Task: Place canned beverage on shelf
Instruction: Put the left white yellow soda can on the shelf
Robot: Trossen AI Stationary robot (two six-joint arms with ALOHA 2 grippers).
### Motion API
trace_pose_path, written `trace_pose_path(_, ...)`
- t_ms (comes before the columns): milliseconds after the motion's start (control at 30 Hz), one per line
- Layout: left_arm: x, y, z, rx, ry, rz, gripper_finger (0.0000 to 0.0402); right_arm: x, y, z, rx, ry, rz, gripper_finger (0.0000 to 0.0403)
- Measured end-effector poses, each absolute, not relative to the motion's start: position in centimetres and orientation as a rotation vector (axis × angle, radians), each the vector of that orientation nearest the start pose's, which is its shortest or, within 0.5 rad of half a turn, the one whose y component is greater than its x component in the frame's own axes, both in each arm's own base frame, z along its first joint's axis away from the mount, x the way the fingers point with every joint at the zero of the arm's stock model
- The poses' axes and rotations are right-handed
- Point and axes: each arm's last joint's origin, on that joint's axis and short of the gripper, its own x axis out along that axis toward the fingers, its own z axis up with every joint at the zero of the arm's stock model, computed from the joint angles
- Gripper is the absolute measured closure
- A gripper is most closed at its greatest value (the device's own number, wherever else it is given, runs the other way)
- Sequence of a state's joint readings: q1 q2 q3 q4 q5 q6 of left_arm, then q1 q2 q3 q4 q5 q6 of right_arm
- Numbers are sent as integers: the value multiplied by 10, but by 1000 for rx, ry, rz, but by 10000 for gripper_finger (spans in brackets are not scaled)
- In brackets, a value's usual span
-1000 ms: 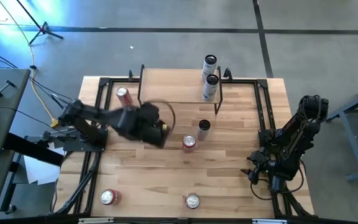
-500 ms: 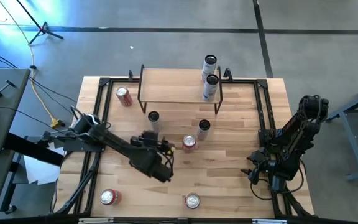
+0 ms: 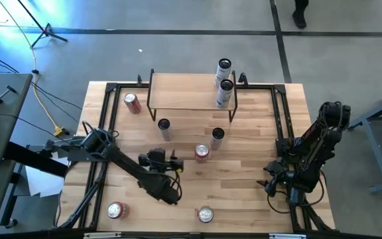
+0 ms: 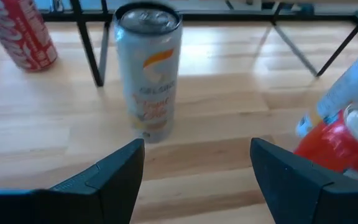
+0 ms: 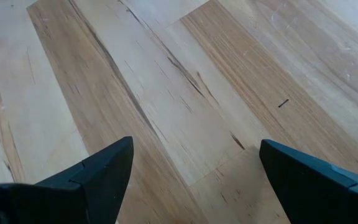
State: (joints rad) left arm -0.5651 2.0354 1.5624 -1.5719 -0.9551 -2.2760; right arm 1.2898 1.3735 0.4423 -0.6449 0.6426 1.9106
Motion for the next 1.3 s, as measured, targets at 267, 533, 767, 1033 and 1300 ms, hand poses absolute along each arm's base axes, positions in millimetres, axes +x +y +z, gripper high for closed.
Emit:
trace_pose_path(267,293,-179,202,-393,401,1257,126,62,151,111,438,872,-418,64)
trace_pose_path(533,292,-180,202,-437,328,1249,126,62,151,111,438,872,-419,64)
trace_pose_path(767,290,-177,198,-430,326,1254,126,62,151,111,439,872,-419,64)
trace_pose_path(1033,287,-164,179,-426,260,1280,116,62,151,111,439,873,-419,64)
trace_pose_path(1300,285,-147,163,-344,233,1278,109,62,151,111,438,873,-419,64)
